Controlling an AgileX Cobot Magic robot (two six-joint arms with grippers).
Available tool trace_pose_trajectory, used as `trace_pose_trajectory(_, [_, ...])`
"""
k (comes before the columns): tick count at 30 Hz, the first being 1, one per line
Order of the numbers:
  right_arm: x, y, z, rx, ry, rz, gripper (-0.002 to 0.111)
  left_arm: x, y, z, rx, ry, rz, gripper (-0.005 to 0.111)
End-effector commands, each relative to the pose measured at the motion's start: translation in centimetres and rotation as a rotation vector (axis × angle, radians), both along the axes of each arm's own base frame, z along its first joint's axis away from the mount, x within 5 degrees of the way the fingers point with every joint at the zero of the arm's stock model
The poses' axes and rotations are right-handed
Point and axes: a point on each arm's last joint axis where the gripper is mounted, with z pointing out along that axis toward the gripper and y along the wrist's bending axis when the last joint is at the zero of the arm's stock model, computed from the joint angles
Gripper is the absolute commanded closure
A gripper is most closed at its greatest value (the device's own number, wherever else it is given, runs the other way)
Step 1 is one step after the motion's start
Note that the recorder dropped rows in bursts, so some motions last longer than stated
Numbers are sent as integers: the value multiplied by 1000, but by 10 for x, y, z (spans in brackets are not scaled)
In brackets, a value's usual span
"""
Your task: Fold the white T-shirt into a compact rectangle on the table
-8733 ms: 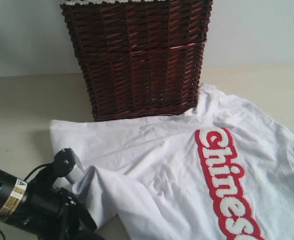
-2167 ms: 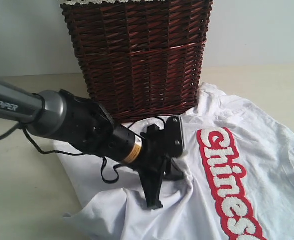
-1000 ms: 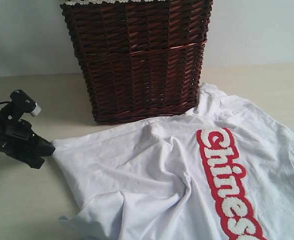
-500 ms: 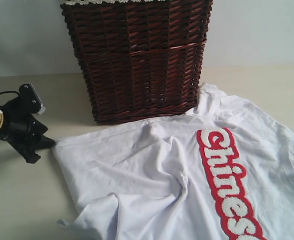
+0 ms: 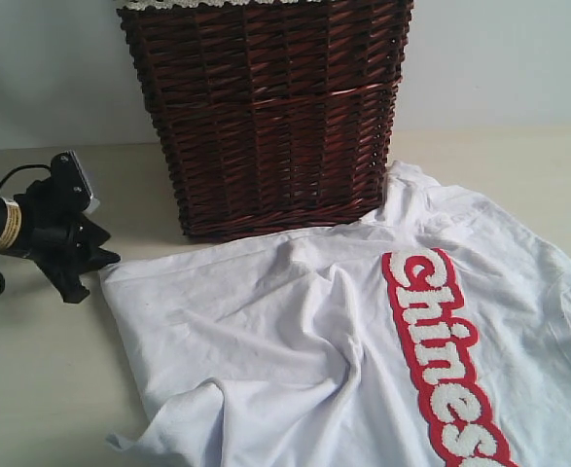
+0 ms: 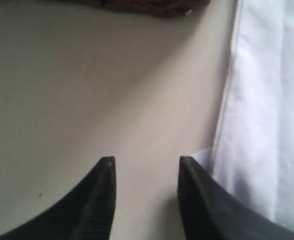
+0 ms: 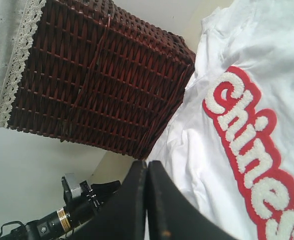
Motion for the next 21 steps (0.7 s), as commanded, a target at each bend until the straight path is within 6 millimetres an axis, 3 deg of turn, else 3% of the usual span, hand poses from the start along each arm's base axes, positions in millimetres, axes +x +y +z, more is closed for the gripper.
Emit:
trace_pose_trajectory(1, [0, 0, 0, 0, -13, -1, 108, 2, 5, 2, 26, 1, 58, 100])
trace_pose_trajectory(2, [0, 0, 0, 0, -13, -1, 108, 3, 7, 9, 25, -7, 94, 106])
trace_pose_trajectory(4, [0, 0, 0, 0, -13, -1, 108, 4, 8, 18, 22, -24, 118, 107])
trace_pose_trajectory(9, [0, 0, 0, 0, -13, -1, 108, 1, 3, 65, -26, -134, 82, 107])
trace_pose_trajectory(12, [0, 0, 0, 0, -13, -1, 108, -2, -4, 77, -109, -133, 54, 107])
trace_pose_trajectory(16, [0, 0, 0, 0, -13, -1, 108, -11, -11, 80, -334, 99, 199, 107])
trace_pose_trajectory(18, [0, 0, 0, 0, -13, -1, 108, -24, -15, 82, -460, 224, 233, 104])
trace_pose_trajectory(21, [0, 0, 0, 0, -13, -1, 108, -54, -26, 91, -593, 341, 69, 94])
